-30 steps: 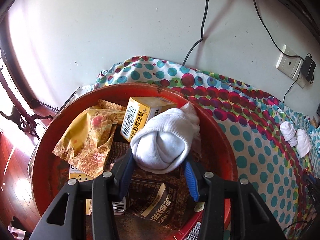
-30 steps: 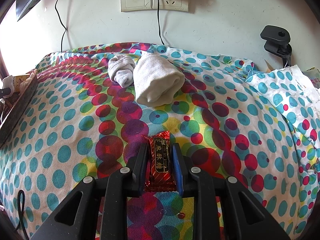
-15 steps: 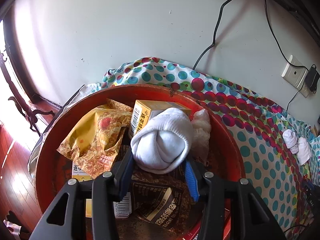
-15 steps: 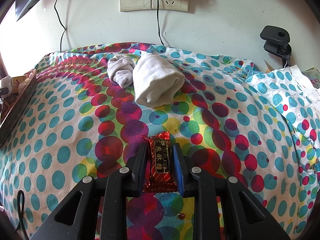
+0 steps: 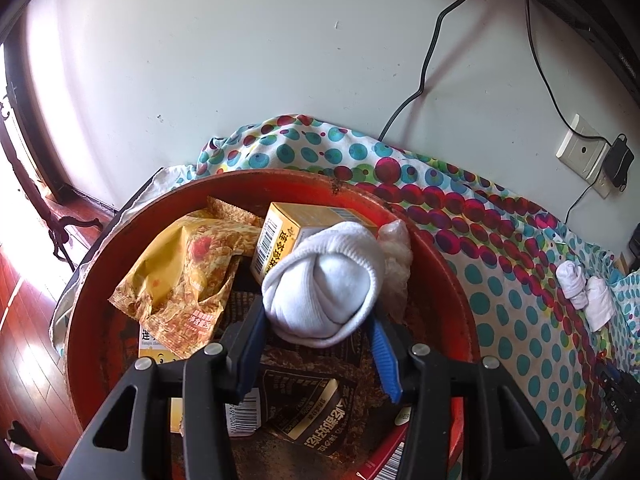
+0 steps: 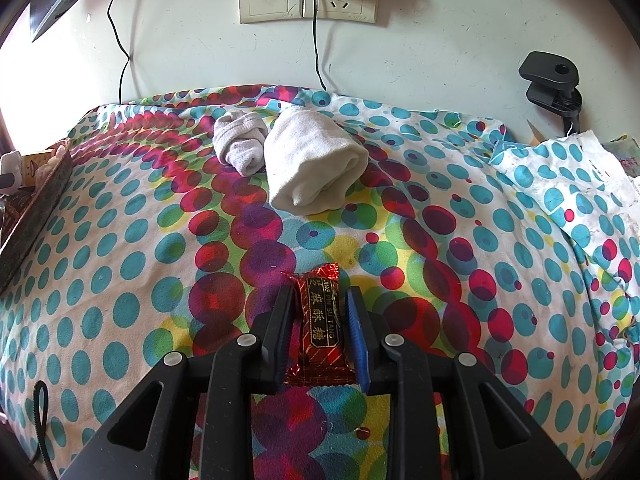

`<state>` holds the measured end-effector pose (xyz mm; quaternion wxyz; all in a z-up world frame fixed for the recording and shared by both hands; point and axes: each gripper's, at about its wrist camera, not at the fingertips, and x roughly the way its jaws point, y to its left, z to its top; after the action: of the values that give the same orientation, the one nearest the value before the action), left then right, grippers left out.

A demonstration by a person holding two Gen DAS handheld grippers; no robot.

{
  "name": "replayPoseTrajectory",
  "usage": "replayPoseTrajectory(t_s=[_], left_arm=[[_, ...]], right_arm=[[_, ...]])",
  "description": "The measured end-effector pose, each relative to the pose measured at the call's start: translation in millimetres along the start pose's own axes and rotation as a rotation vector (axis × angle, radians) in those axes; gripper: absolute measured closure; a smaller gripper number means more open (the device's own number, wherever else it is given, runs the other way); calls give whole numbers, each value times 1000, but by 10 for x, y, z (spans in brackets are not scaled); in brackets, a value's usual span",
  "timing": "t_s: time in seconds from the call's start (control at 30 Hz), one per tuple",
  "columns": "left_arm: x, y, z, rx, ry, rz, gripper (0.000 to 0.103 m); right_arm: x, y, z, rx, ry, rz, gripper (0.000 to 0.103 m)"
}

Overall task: Organize objects
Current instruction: 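Carry the rolled sock over the red tray, lower it and open the left gripper, then withdraw the left gripper while the right gripper carries the candy bar toward the tray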

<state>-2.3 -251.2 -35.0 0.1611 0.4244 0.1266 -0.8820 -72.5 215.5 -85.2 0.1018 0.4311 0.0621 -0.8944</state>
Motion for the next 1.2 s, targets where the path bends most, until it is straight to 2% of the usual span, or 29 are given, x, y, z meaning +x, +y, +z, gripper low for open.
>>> replayPoseTrajectory(t_s=[0.4,0.53,0.83,0.97,1.2], left_arm=[[-188,-116,56,32,-7,-14,52],[-216,-148,72,51,6,-26,51],[-213,-129,64,67,33,-33,50],[-217,-110,53,82,43,-33,50],[-252,-138,39,116,47,-49,50]], right_arm=[[0,22,4,-21,-4,-25,78],[5,22,7,-31,-7,-37,82],[77,52,58,-96,-24,-71,83],[53,114,123,-64,-31,-33,83],[-200,741,336,-89,-65,121,83]])
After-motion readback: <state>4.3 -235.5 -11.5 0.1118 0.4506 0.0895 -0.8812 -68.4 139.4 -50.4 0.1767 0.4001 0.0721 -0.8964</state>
